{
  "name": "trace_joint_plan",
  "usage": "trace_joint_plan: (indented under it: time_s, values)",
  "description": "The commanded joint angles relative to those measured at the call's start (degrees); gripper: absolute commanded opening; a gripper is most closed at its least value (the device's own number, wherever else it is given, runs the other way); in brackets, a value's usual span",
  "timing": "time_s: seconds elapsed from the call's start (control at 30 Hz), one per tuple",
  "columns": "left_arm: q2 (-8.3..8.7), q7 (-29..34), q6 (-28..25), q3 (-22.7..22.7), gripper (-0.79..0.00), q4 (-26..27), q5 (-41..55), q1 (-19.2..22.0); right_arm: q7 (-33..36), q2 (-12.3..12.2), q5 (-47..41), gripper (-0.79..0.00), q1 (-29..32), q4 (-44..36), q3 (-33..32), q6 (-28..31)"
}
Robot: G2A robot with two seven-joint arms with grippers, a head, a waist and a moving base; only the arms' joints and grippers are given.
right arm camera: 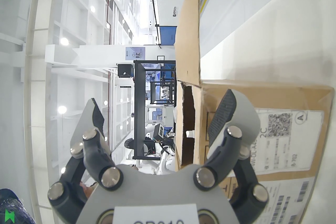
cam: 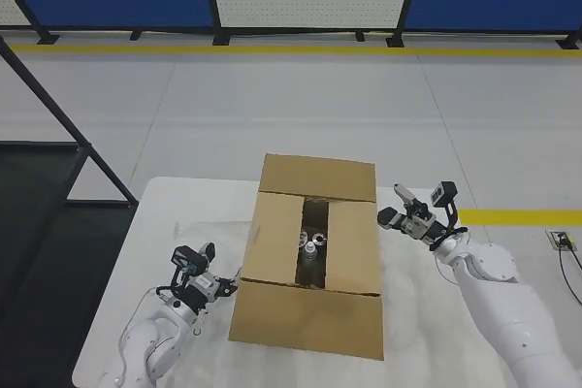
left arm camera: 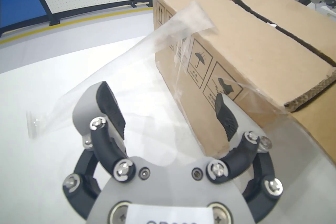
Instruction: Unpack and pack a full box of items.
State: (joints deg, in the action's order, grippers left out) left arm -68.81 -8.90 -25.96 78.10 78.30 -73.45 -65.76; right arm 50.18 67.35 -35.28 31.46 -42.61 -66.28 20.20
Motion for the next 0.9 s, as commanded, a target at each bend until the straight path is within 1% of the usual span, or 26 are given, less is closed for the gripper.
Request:
trace_joint_plan:
  time_s: [0.0, 0.23, 0.37, 0.53, 0.67, 0.73, 0.8, 0.87]
  values:
    - [0.09, -0.9, -0.3, 0.2, 0.000, 0.3, -0.1, -0.6, -0.2, -0.1, 0.8, 0.000, 0.5, -1.8, -0.2, -0.9]
    - [0.39, -2.5, -0.8, 1.1, 0.000, 1.0, -0.3, -2.2, -1.0, -0.1, 2.4, 0.000, 1.2, -5.2, 0.0, -2.9]
    - [0.50, -3.5, -0.2, 1.8, 0.000, 1.4, 0.1, -3.0, -2.0, 0.0, 1.7, 0.000, 1.4, -6.0, -0.9, -2.0]
    - [0.79, -5.2, 0.8, 3.9, 0.000, 3.3, 1.2, -4.6, 1.2, -0.3, -0.6, 0.000, 2.8, -9.7, -2.6, -0.4]
    - [1.04, -5.6, 2.0, 6.0, 0.000, 5.1, 2.2, -6.1, 4.4, -0.1, -0.2, 0.000, 3.2, -13.6, -1.3, -2.5]
    - [1.13, -5.4, 2.3, 6.9, 0.000, 5.7, 3.1, -6.6, 3.8, 0.3, 1.2, 0.000, 2.7, -14.5, 0.2, -4.3]
    - [1.24, -4.9, 2.4, 7.7, 0.000, 6.0, 3.7, -7.1, 1.4, 0.6, 3.6, 0.000, 1.9, -14.5, 1.5, -6.0]
    - [1.37, -4.5, 2.3, 8.6, 0.000, 6.4, 4.2, -7.8, 1.4, 0.6, 3.6, 0.000, 1.9, -14.5, 1.5, -6.0]
